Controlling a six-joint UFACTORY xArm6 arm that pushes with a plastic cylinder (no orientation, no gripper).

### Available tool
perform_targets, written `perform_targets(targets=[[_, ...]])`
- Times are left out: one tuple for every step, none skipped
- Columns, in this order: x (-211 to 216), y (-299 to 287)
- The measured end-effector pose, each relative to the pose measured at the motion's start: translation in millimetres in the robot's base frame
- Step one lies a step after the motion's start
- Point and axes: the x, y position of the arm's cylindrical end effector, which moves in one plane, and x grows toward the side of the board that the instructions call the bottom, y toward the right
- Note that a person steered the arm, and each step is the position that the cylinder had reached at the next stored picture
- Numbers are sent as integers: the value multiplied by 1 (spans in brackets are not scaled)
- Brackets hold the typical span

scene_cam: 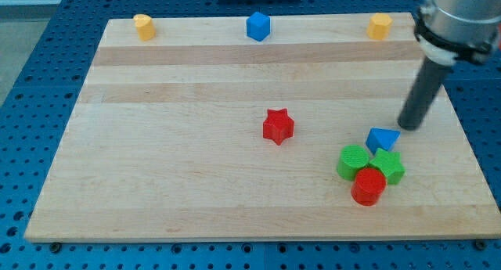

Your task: Move the red circle towards red star

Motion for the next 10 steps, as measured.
perform_targets(targets=[[41, 14], [89, 7], [112, -37], [114, -86], [114, -106], [111, -110], [98, -110], [83, -115], [72, -137], [53, -161]])
